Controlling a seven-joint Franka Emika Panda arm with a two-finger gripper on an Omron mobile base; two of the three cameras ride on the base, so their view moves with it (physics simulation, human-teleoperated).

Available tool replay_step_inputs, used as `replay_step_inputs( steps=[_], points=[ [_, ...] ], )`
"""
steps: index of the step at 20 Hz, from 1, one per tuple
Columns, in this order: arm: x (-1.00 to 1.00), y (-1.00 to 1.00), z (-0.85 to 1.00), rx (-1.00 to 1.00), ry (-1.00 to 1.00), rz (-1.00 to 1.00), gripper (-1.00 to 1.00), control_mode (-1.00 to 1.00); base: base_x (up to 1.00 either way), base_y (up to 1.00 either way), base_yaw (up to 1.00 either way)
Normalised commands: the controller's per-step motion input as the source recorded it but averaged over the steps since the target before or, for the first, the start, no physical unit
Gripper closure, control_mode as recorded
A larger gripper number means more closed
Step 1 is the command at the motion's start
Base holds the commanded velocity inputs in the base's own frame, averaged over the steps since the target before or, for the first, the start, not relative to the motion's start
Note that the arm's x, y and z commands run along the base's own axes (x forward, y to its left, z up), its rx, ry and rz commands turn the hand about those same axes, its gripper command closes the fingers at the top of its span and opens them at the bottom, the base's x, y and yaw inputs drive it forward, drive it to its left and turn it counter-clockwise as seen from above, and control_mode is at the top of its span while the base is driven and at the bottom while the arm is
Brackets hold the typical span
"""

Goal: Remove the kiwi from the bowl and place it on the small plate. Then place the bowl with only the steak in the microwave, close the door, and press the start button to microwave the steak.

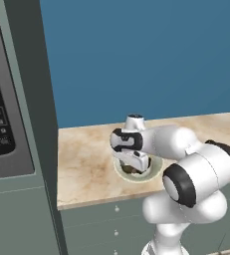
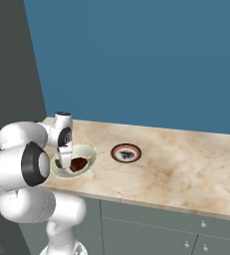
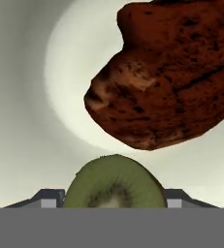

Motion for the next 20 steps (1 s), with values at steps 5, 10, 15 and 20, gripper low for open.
replay_step_inputs(
  steps=[5,10,15,20],
  points=[
    [-0.1,-0.57,0.86,0.03,-0.08,-0.06,1.0,-1.0,0.0,0.0,0.0],
    [0.0,-0.97,0.98,0.08,-0.08,-0.03,1.0,-1.0,0.0,0.0,0.0],
    [0.02,-1.0,0.63,0.11,-0.03,0.0,1.0,-1.0,0.0,0.0,0.0],
    [0.3,-1.0,0.03,0.09,0.04,0.0,1.0,-1.0,0.0,0.0,0.0]
  ],
)
